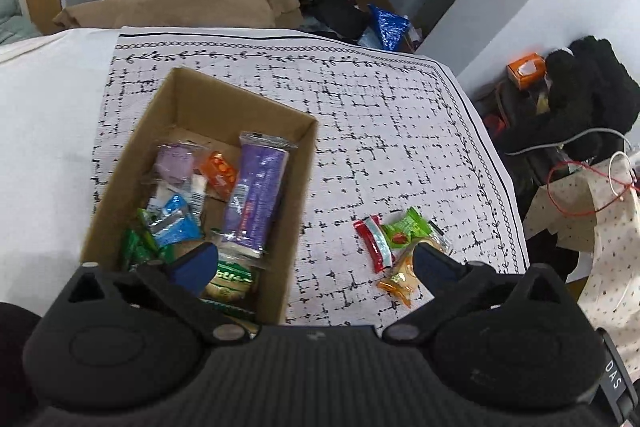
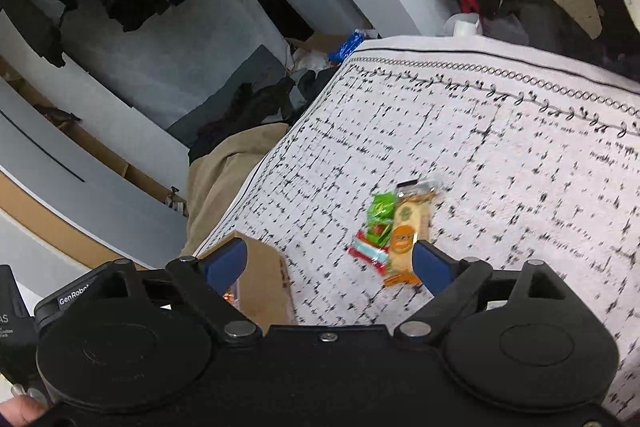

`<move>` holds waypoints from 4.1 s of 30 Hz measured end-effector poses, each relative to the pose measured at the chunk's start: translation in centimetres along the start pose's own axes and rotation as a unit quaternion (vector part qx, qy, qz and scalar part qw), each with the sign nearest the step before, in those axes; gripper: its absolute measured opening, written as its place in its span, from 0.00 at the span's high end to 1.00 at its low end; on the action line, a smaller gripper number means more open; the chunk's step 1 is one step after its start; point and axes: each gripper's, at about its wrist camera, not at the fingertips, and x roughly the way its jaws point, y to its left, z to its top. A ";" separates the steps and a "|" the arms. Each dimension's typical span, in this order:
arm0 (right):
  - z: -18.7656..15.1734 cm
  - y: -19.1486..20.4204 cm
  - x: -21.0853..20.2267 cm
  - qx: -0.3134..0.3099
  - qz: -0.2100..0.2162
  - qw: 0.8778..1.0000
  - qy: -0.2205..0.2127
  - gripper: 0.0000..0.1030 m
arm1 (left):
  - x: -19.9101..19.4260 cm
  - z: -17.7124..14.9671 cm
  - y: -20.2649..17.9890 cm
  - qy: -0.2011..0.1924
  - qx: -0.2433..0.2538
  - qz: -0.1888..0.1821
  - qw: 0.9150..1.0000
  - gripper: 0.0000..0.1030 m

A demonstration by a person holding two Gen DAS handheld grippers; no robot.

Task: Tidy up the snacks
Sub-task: 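Move both open tools toward the red, green and yellow snacks, then grasp the yellow bread pack with the right tool while the left tool grasps the red candy, then carry the bread pack and red candy into the box and open both tools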

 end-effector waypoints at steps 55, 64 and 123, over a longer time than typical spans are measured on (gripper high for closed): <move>-0.3 -11.5 13.1 0.105 0.059 0.988 0.095 0.46 | 19.2 -1.7 -8.1 0.090 0.001 0.026 0.996 0.51; -0.7 -11.5 14.1 0.098 0.075 0.988 0.097 0.47 | 20.1 -2.2 -8.2 0.090 0.009 0.043 0.995 0.58; -2.8 8.2 4.8 -0.076 -0.056 0.995 0.021 0.66 | -0.6 2.2 3.6 0.002 -0.049 -0.075 0.996 0.79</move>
